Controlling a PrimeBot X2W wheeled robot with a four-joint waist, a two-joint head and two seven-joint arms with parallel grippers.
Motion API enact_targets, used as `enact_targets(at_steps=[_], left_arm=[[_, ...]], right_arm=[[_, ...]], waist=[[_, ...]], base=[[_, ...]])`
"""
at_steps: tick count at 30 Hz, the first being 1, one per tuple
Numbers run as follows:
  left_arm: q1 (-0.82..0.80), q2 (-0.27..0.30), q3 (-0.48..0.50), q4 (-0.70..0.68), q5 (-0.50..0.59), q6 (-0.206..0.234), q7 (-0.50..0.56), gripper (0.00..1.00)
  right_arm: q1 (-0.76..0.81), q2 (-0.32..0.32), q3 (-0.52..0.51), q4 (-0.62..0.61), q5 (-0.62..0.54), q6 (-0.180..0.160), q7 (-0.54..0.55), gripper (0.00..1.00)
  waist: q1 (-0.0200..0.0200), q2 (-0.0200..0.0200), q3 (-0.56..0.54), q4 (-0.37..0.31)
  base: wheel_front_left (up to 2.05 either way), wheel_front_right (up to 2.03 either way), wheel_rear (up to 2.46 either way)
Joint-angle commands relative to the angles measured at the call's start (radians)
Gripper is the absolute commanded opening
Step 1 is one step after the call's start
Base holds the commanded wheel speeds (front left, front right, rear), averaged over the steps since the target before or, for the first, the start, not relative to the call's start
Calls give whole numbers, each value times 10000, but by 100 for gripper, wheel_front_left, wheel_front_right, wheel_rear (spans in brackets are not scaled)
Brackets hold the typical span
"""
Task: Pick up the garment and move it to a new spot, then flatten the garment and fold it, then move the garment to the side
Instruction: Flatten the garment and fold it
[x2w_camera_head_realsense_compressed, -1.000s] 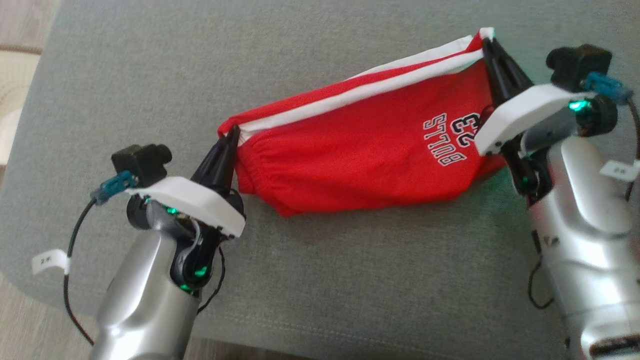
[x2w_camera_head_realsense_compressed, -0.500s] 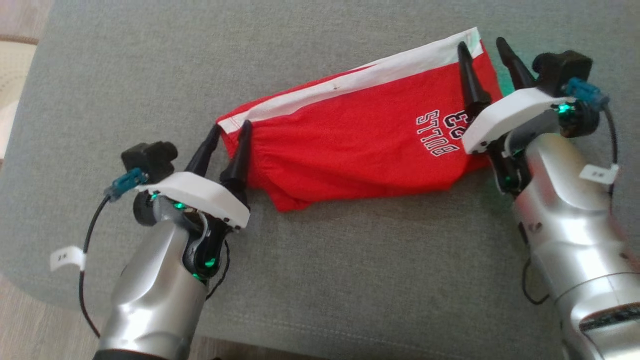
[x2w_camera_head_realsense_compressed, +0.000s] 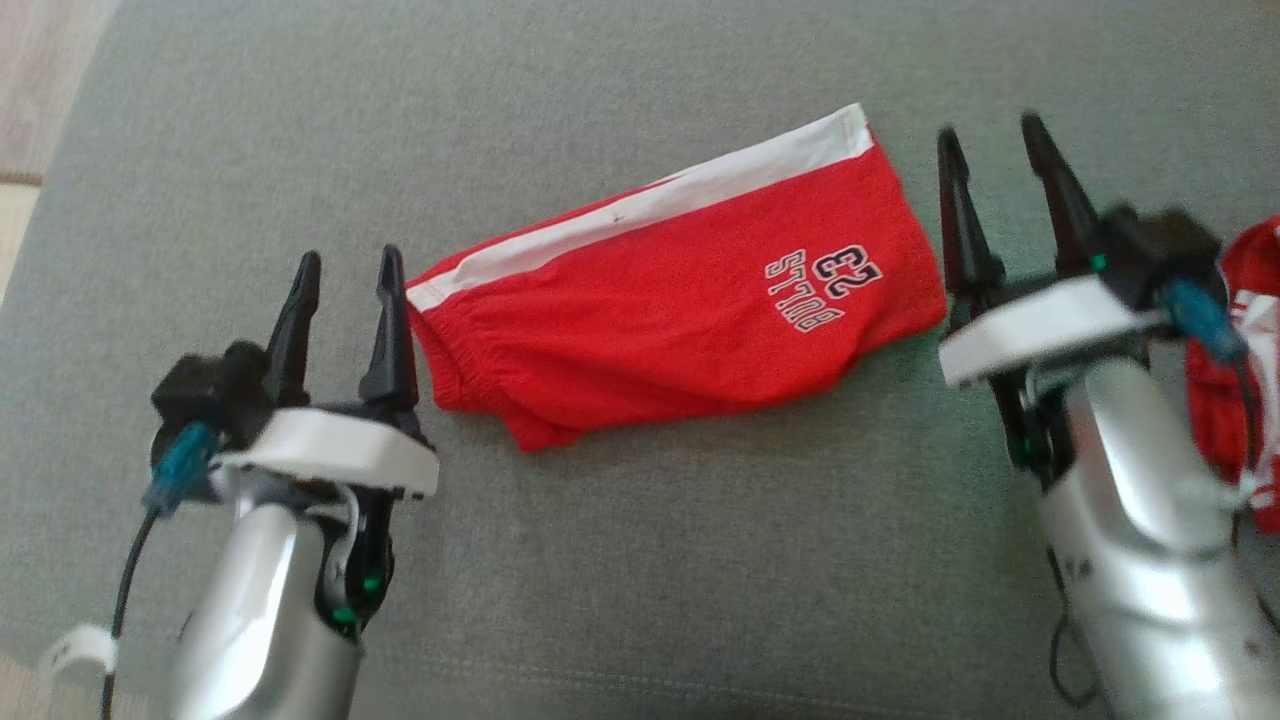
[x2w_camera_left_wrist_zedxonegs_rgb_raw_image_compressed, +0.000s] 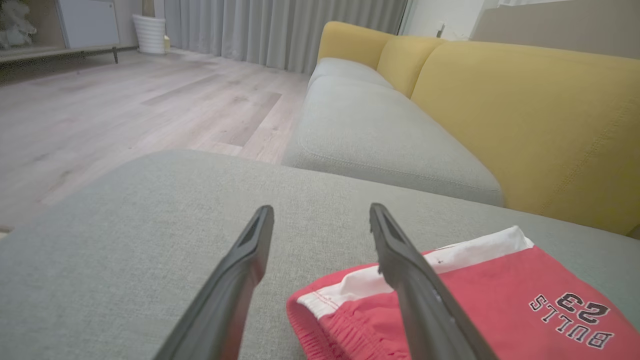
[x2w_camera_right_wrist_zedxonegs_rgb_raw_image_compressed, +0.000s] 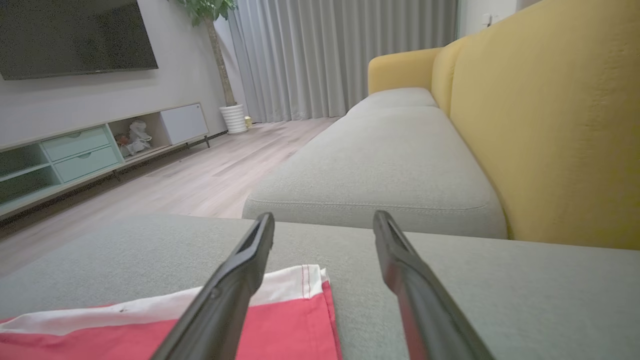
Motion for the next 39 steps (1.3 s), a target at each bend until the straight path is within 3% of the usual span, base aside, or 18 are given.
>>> enact_targets(at_steps=[1,11,17,25,39], left_arm=[[45,320,468,-581,254,104,-119,100],[1536,451,456,-1563,1019,88,-121,100],[2033,481,258,-1551,1218,66,-121,100],[2234,469,233,-1583,1316,147,-121,100],[2135,433,214,-1568,1341,129,-122,100]], right_arm=[[334,202,4,-692,-194,67,-104,100],[3706,568,-878,-4093,-803,67,1170,100],[4952,612,-959,-5340,-680,67,1861,100],[5399,616,-984,-5987,-447,67,2272,100],[5403,618,-1110,-6061,-661,67,2422,100]], waist=[[0,0,-252,-193],[0,0,-926,-492],[0,0,-1134,-555],[0,0,-1181,-527],[0,0,-1103,-403]], base=[[0,0,0],[0,0,0],[0,0,0],[0,0,0],[0,0,0]])
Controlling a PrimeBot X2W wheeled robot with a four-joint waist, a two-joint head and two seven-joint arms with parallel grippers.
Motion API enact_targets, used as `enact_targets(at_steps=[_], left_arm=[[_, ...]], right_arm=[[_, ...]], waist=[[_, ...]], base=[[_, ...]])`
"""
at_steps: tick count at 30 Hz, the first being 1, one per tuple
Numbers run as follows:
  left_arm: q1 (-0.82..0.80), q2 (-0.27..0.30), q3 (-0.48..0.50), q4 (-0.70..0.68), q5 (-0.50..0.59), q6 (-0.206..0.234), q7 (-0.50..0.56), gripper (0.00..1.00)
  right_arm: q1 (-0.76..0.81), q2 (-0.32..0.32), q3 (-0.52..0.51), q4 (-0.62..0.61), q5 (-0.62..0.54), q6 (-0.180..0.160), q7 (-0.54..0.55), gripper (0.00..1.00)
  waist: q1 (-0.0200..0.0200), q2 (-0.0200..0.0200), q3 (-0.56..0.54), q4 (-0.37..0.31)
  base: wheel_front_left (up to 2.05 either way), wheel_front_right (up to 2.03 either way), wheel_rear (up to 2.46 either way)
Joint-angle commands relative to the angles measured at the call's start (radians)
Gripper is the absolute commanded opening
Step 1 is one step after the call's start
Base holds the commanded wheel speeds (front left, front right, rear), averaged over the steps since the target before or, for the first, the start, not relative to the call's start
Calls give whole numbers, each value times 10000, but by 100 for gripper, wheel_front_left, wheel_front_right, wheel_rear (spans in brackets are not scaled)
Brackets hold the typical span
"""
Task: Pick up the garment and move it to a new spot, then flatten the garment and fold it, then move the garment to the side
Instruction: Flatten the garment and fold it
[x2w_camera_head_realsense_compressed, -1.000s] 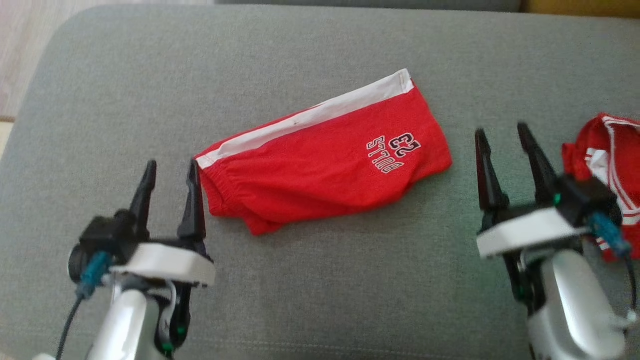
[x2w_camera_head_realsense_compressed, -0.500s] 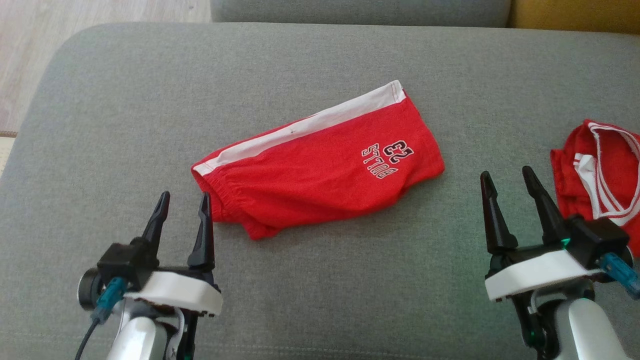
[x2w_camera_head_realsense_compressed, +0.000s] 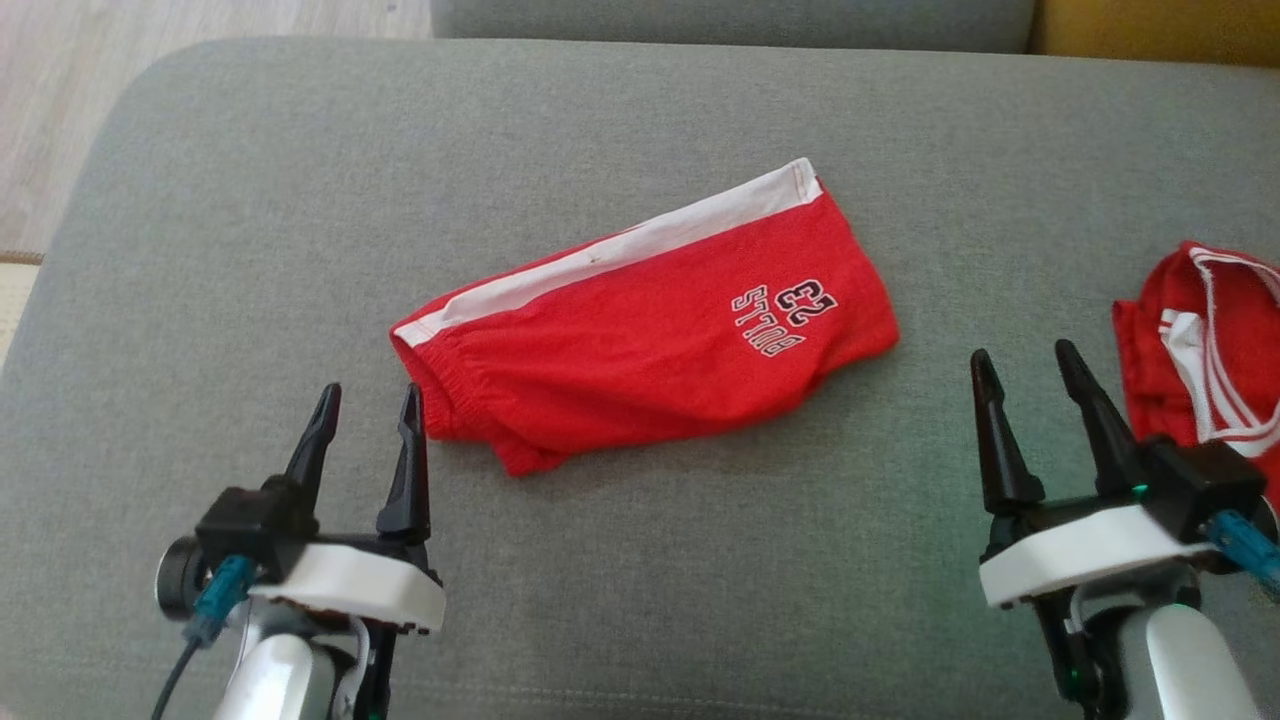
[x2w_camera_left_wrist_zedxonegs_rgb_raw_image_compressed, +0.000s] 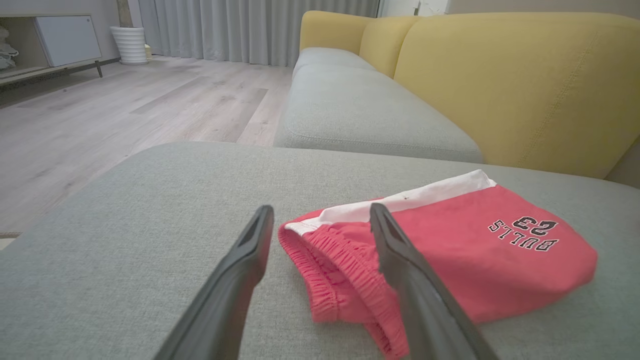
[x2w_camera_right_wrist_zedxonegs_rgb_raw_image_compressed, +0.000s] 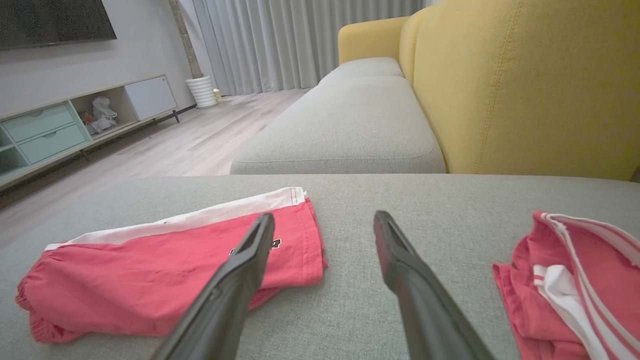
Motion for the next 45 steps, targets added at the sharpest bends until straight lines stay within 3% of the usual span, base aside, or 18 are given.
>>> enact_targets(at_steps=[1,8,16,21,24,25,27,35,45], left_arm=[[-360,161,338,-310,119,2,-122,100],[-891,58,300,-365,155,-144,-122,100],[-1578,-236,198,-218,248,-470,-122,100],[-1811,-381,337,-138,359,-610,-122,100],[-1804,-416,470,-139,421,-643,-122,100],[-1789,-425,517,-140,441,-648,-122,100],[-1750,-444,603,-133,476,-667,-122,100],[-1595,-490,798,-168,605,-776,-122,100],[-1090,-399,1053,-324,739,-795,-122,100]], right_arm=[[-250,-13,192,-335,-65,67,7,100],[-1517,-14,229,665,-455,67,95,100],[-4011,-280,485,4268,-1080,67,-210,100],[-4879,-224,173,6594,-1146,67,-313,100],[-4998,-136,47,7261,-1011,67,-98,100],[-5022,-115,26,7440,-995,67,-8,84],[-5056,-77,48,7710,-861,67,93,0],[-4751,-22,132,7663,-410,67,-485,0],[-2477,-14,475,5884,1287,67,-1571,0]], waist=[[1,0,48,48],[1,0,671,385],[1,0,1371,920],[1,0,1532,1138],[1,0,1548,1095],[1,0,1543,1063],[1,0,1518,985],[1,0,1276,604],[1,0,794,-160]], base=[[0,0,0],[0,0,0],[0,0,0],[0,0,0],[0,0,0],[0,0,0],[0,0,0],[0,0,0],[0,0,0]])
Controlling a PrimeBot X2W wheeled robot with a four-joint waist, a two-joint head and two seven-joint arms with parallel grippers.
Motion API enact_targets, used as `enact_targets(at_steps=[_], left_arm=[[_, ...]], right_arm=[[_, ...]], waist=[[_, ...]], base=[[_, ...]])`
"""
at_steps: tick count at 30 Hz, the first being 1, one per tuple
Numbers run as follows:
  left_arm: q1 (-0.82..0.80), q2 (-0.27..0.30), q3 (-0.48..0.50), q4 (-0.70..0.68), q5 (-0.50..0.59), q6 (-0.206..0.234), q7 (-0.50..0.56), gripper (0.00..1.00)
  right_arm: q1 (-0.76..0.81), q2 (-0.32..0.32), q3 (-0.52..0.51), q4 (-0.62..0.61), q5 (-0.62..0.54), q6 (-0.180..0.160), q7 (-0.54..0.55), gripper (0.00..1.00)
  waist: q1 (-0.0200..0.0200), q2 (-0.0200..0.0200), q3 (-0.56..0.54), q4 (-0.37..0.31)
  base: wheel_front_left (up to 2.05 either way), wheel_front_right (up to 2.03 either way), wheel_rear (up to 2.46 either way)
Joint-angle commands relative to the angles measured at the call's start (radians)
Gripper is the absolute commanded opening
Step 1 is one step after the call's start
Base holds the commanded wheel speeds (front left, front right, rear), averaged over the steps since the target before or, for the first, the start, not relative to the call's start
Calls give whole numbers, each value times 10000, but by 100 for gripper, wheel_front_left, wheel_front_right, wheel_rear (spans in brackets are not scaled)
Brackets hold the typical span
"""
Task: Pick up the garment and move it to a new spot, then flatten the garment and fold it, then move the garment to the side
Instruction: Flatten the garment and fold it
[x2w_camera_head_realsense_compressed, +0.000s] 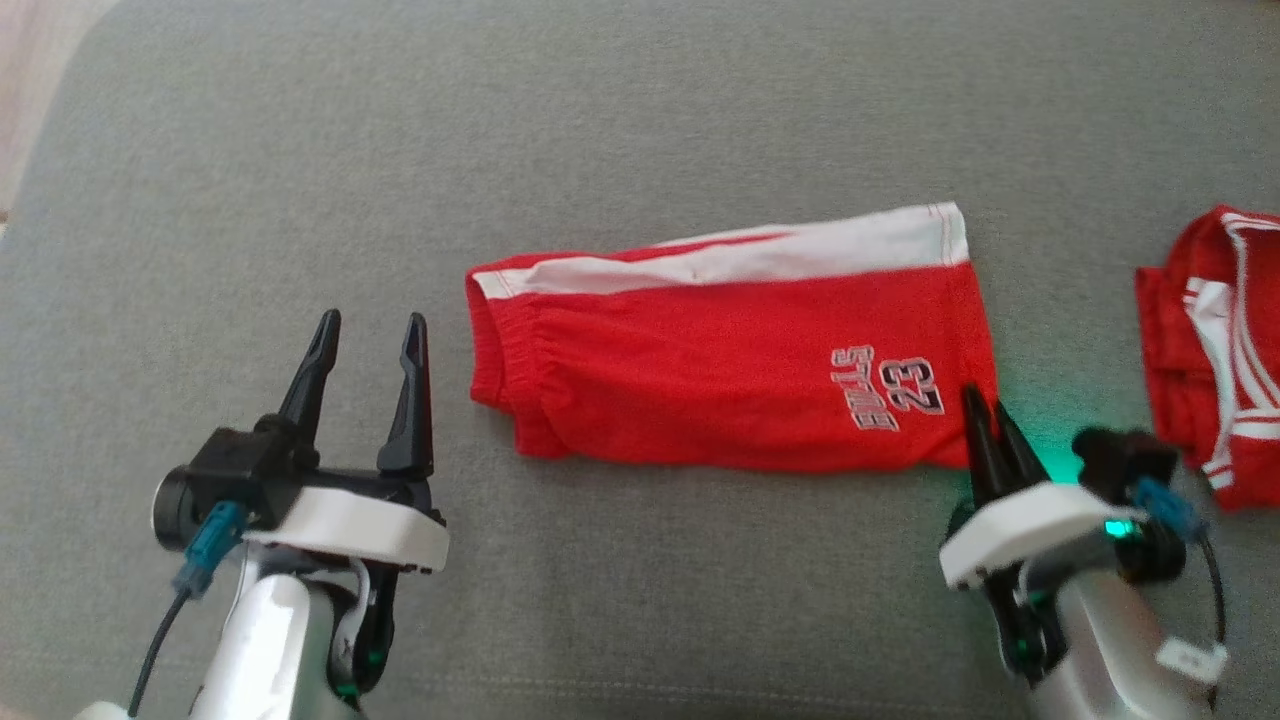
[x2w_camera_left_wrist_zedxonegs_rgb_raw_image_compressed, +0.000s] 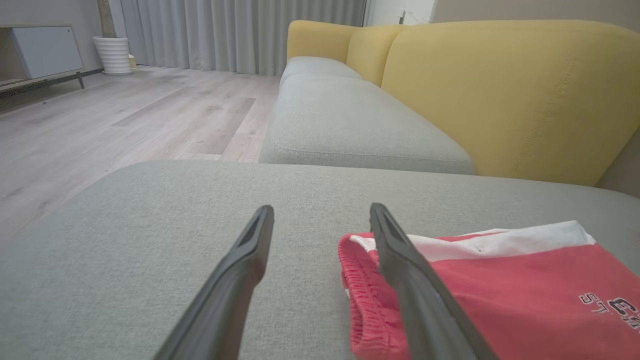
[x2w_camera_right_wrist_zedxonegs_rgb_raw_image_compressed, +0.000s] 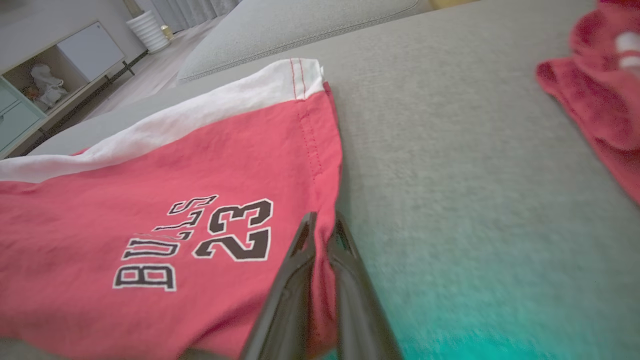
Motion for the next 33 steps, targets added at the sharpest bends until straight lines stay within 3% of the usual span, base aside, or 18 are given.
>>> enact_targets(at_steps=[1,8,17,21,25,30,33], left_arm=[[-146,205,407,-381,72,-11,-120,100],[20,250,416,-456,97,-1,-120,100],[94,245,247,-270,92,-22,-120,100],[116,242,174,-189,81,-17,-120,100],[91,209,68,-140,55,-27,-120,100],[52,125,-99,-92,-12,-34,-120,100],[29,93,-192,-67,-17,-47,-120,100]], right_arm=[[181,34,220,-406,92,65,-137,0],[1242,34,-87,-1605,477,65,-57,0],[1192,35,-12,-2600,185,65,498,0],[619,35,959,-3668,44,65,1118,0],[-269,35,2602,-4306,255,65,1795,0],[-1279,35,4685,-3890,1193,65,2029,0],[-1506,35,5254,-3383,1492,65,2001,0]], waist=[[0,0,-95,-144],[0,0,-172,-394],[0,0,-439,-304],[0,0,-625,-167],[0,0,-740,79],[0,0,-761,566],[0,0,-746,807]], base=[[0,0,0],[0,0,0],[0,0,0],[0,0,0],[0,0,0],[0,0,0],[0,0,0]])
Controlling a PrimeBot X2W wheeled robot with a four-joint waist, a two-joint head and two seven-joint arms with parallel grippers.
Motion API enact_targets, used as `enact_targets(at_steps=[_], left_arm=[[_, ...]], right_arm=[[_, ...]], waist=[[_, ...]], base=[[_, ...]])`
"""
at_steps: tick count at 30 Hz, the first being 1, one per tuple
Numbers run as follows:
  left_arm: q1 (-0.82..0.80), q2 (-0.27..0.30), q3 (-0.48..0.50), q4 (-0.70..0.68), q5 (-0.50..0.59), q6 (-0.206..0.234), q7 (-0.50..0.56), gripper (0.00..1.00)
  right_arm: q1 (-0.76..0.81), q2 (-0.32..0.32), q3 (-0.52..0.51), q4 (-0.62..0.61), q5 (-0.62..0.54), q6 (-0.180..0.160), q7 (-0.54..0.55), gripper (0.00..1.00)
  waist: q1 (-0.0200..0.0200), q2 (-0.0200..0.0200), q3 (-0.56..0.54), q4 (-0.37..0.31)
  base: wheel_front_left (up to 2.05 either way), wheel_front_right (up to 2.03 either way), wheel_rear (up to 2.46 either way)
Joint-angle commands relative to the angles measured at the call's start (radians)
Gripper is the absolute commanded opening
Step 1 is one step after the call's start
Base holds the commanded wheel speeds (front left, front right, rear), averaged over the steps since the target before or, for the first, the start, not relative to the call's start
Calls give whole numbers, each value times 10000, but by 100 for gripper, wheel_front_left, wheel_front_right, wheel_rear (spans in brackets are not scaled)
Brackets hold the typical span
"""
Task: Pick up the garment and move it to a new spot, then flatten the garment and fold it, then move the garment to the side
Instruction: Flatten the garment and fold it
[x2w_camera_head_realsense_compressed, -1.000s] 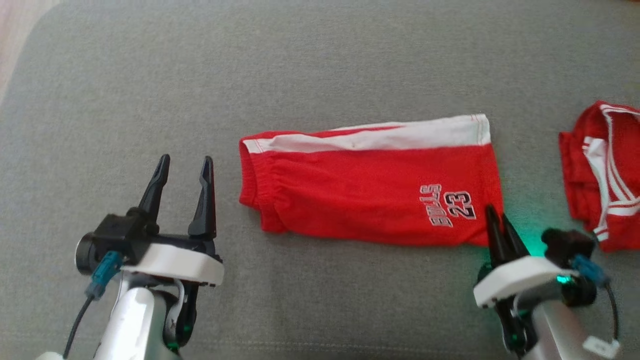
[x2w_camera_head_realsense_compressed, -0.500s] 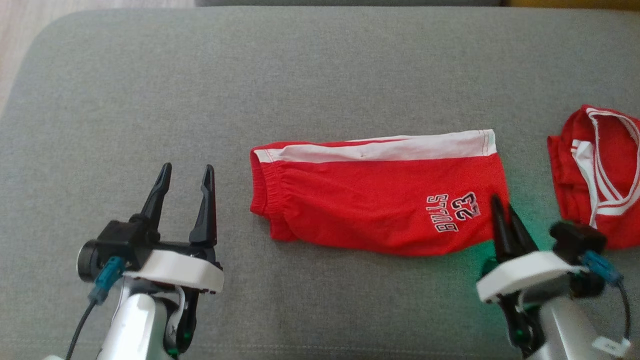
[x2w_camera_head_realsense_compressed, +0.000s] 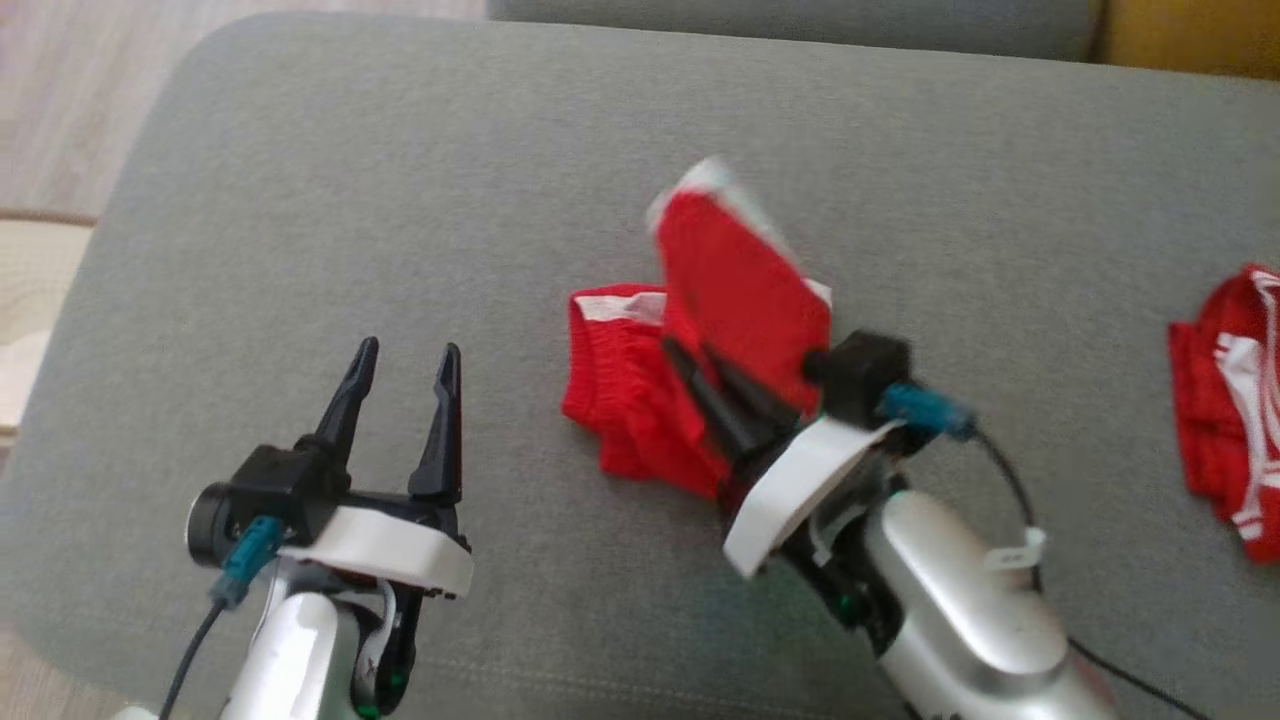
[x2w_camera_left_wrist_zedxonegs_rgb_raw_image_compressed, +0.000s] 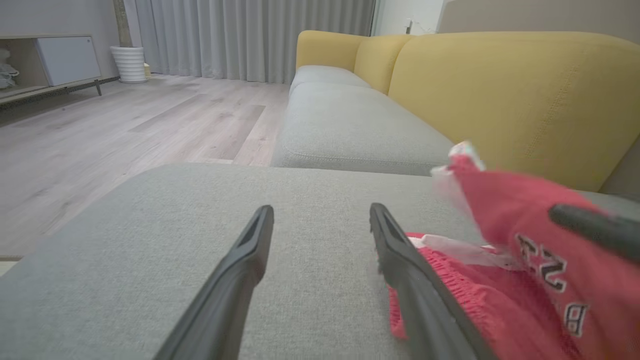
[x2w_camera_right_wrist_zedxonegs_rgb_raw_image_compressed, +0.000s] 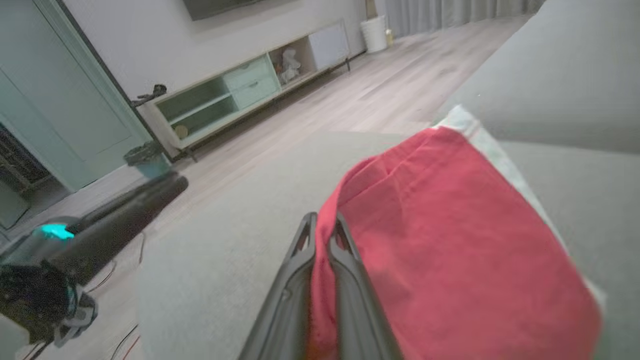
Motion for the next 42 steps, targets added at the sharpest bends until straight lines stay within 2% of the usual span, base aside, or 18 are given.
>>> enact_targets(at_steps=[1,5,10,11,12,13,18,21,24,28,34,37,42], left_arm=[[-182,42,217,-284,-11,-33,-122,100],[-192,8,168,-239,-38,-22,-122,100],[-204,-17,209,-246,-61,5,-122,100],[-213,-20,227,-249,-64,7,-122,100],[-220,-22,241,-243,-64,7,-122,100],[-227,-22,255,-234,-63,4,-122,100],[-220,14,326,-202,-1,23,-122,100],[-187,54,356,-197,41,39,-122,100],[-129,100,381,-217,78,65,-122,100],[-17,207,430,-304,148,128,-122,100],[126,420,451,-419,234,181,-122,100],[247,552,486,-495,231,221,-97,100],[527,665,476,-599,196,253,-29,100]], right_arm=[[-236,49,452,-6,352,67,-97,0],[-533,49,1305,1071,806,67,-266,0],[-940,49,1896,1869,1169,67,-697,0],[-1028,49,1971,1992,1195,67,-766,11],[-1110,49,2037,2097,1199,67,-841,65],[-1191,49,2113,2110,1217,67,-987,100],[-1407,49,2296,1699,1214,67,-2010,100],[-1330,49,1854,1370,1049,67,-2507,100],[-1043,49,772,1164,557,67,-2735,100],[-327,49,-1257,767,-625,67,-2791,100],[1330,49,-3963,-625,-2075,67,-2102,100],[2354,49,-4880,-1655,-2369,67,-1553,100],[3361,49,-5270,-2632,-2485,67,-1039,100]], waist=[[0,0,39,305],[0,0,172,568],[0,0,295,622],[0,0,313,608],[0,0,324,589],[0,0,330,561],[0,0,230,331],[0,0,136,171],[0,0,38,8],[0,0,-82,-225],[0,0,-229,-494],[0,0,-373,-638],[0,0,-664,-756]], base=[[0,0,0],[0,0,0],[0,0,0],[0,0,0],[0,0,0],[0,0,0],[0,0,0],[0,0,0],[0,0,0],[0,0,0],[0,0,0],[0,0,0],[0,0,0]])
